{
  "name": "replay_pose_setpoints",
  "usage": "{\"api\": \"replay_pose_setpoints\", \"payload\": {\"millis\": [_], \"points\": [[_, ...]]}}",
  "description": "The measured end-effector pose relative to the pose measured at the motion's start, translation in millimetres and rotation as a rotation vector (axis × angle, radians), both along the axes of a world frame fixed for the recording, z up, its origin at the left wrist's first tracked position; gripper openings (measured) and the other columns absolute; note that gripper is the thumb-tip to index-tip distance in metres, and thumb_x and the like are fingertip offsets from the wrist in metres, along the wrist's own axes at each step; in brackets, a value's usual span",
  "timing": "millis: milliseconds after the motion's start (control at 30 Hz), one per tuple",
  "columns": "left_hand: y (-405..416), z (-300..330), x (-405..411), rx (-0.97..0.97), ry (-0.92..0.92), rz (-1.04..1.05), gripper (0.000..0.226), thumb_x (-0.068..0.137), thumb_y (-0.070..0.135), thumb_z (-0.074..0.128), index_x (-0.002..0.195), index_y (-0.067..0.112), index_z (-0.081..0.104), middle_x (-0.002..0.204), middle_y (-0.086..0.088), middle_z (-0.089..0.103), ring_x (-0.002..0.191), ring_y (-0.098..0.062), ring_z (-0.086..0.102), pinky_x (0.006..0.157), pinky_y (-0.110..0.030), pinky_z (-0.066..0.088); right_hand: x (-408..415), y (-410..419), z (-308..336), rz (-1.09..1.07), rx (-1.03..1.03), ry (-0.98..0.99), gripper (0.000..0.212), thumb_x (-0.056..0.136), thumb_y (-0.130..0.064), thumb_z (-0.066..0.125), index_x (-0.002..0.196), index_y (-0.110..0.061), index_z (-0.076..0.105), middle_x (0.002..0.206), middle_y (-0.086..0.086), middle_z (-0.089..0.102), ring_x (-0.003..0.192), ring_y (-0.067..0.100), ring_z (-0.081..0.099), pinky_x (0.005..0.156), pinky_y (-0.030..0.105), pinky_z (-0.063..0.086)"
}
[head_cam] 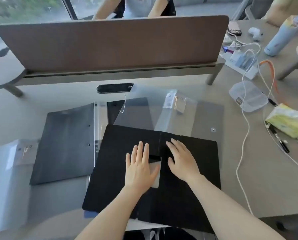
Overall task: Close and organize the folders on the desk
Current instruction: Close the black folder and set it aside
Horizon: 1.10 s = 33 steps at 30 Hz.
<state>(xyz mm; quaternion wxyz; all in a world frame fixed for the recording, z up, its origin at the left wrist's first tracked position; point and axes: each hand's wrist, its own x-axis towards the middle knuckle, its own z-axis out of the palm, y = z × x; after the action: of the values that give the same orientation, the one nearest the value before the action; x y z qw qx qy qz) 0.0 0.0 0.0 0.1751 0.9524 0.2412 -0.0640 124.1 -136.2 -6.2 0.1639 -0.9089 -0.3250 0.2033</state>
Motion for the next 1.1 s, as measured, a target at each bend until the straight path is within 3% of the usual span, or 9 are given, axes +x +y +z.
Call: {"api": "replay_pose_setpoints", "payload": {"millis": [367, 567, 667, 933, 1100], "points": [[-18.0, -30.0, -6.2, -0.005, 0.110, 0.031, 0.090, 0.089, 0.070, 0.037, 0.157, 0.023, 0.001, 0.167, -0.006, -0.001, 0.154, -0.025, -0.006, 0.122, -0.051, 0.000, 4.6, -12.3, -14.4, 0.063, -0.073, -0.029, 0.059, 0.098, -0.029, 0.046, 0.153, -0.023, 0.028, 0.164, -0.002, 0.016, 0.152, 0.018, 0.011, 0.120, 0.034, 0.017], [-17.6, -35.4, -7.4, 0.011, 0.117, 0.036, 0.094, 0.087, 0.072, 0.041, 0.158, 0.023, 0.005, 0.167, -0.005, -0.001, 0.154, -0.025, -0.005, 0.123, -0.051, 0.001, 18.3, -1.5, -7.1, -0.007, -0.028, -0.065, 0.055, 0.095, -0.024, 0.048, 0.149, -0.019, 0.037, 0.157, 0.001, 0.032, 0.142, 0.022, 0.031, 0.113, 0.039, 0.032], [-16.9, -36.7, -7.4, 0.005, 0.127, 0.039, 0.092, 0.088, 0.072, 0.039, 0.157, 0.023, 0.004, 0.167, -0.003, -0.001, 0.154, -0.024, -0.006, 0.124, -0.050, 0.001, 33.6, 13.0, -3.1, -0.046, -0.032, -0.052, 0.057, 0.095, -0.024, 0.048, 0.149, -0.016, 0.034, 0.156, 0.004, 0.034, 0.141, 0.026, 0.033, 0.111, 0.042, 0.033], [-15.2, -35.4, -7.1, -0.037, 0.101, 0.068, 0.089, 0.089, 0.067, 0.043, 0.157, 0.023, 0.006, 0.167, -0.001, 0.002, 0.154, -0.021, -0.004, 0.124, -0.048, 0.001, 61.2, 35.7, 3.9, -0.028, -0.136, -0.027, 0.046, 0.096, -0.028, 0.045, 0.141, -0.016, 0.045, 0.136, 0.009, 0.051, 0.126, 0.030, 0.043, 0.106, 0.042, 0.035], [-15.6, -33.3, -9.1, -0.060, 0.089, 0.065, 0.091, 0.089, 0.066, 0.046, 0.158, 0.022, 0.005, 0.167, -0.001, 0.001, 0.154, -0.021, -0.005, 0.124, -0.048, 0.001, 67.6, 39.9, 6.2, -0.116, -0.088, 0.043, 0.035, 0.094, -0.033, 0.050, 0.126, -0.019, 0.054, 0.125, 0.008, 0.055, 0.118, 0.030, 0.048, 0.101, 0.041, 0.037]]}}
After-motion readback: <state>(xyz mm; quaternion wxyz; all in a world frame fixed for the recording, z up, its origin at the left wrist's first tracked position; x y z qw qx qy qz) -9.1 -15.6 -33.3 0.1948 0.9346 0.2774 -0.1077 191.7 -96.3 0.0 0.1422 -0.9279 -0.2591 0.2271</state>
